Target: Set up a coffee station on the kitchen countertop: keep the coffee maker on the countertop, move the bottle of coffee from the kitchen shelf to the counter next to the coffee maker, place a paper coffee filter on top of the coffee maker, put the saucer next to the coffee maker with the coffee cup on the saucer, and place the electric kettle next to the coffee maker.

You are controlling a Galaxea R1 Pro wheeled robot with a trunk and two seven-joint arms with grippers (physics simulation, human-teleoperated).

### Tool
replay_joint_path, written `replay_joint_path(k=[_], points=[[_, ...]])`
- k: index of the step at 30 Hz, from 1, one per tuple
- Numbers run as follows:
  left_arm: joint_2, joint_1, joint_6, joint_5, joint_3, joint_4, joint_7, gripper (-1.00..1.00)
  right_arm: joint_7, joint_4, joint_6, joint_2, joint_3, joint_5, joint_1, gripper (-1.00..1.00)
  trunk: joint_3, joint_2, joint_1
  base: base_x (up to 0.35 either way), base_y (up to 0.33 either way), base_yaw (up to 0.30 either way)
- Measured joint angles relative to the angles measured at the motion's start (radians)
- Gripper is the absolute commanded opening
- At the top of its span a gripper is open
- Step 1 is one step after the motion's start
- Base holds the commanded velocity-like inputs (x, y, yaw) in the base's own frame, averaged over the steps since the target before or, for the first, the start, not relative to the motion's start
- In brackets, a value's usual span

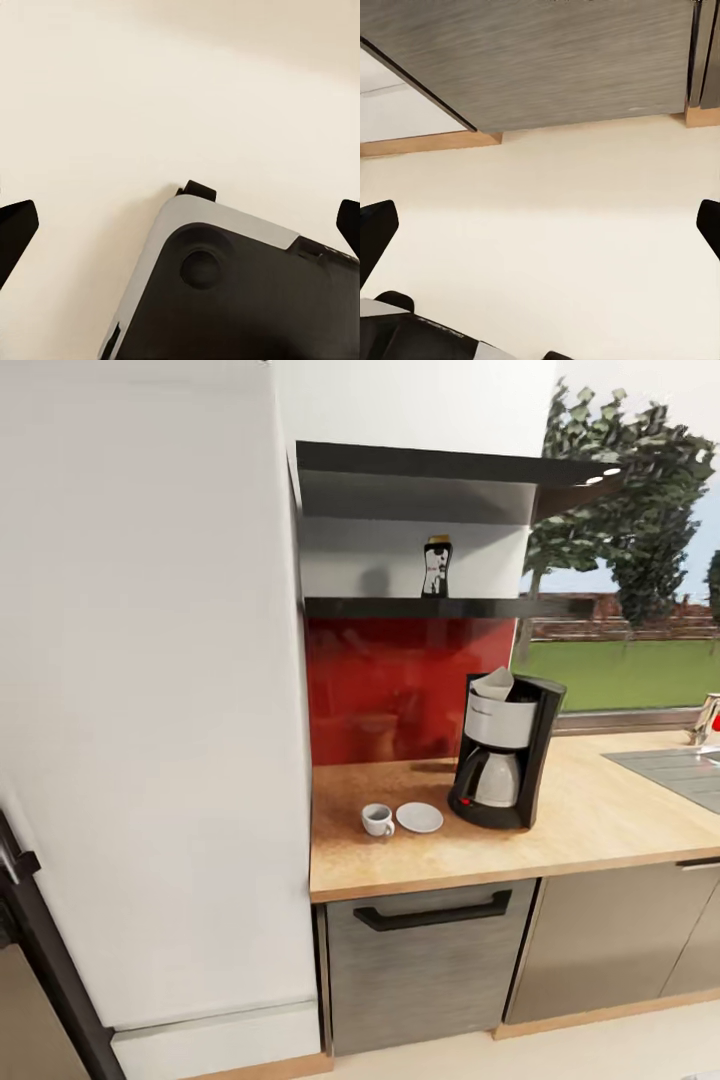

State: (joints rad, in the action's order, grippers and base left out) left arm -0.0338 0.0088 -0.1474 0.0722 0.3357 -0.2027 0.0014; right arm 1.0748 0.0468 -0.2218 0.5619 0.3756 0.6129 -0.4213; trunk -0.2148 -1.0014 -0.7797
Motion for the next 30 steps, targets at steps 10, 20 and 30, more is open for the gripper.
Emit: replay_joint_path(k=[10,20,30], points=[[0.000,0.000,-0.001,0.000,0.000,0.000,0.000,1.00,0.000,0.000,0.000,0.000,0.001,0.000,0.000,1.00,0.022,0.049,0.027,0.000,0.000,0.000],[0.000,0.000,0.000,0.000,0.000,0.000,0.001,1.00,0.000,0.000,0.000,0.000,0.001,0.000,0.000,1.00,0.022,0.049,0.027,0.079,-0.114,0.000],[0.000,0.000,-0.001,0.000,0.001,0.000,0.000,1.00,0.000,0.000,0.000,0.000,0.001,0.000,0.000,1.00,0.022,0.049,0.027,0.092,-0.171,-0.107]])
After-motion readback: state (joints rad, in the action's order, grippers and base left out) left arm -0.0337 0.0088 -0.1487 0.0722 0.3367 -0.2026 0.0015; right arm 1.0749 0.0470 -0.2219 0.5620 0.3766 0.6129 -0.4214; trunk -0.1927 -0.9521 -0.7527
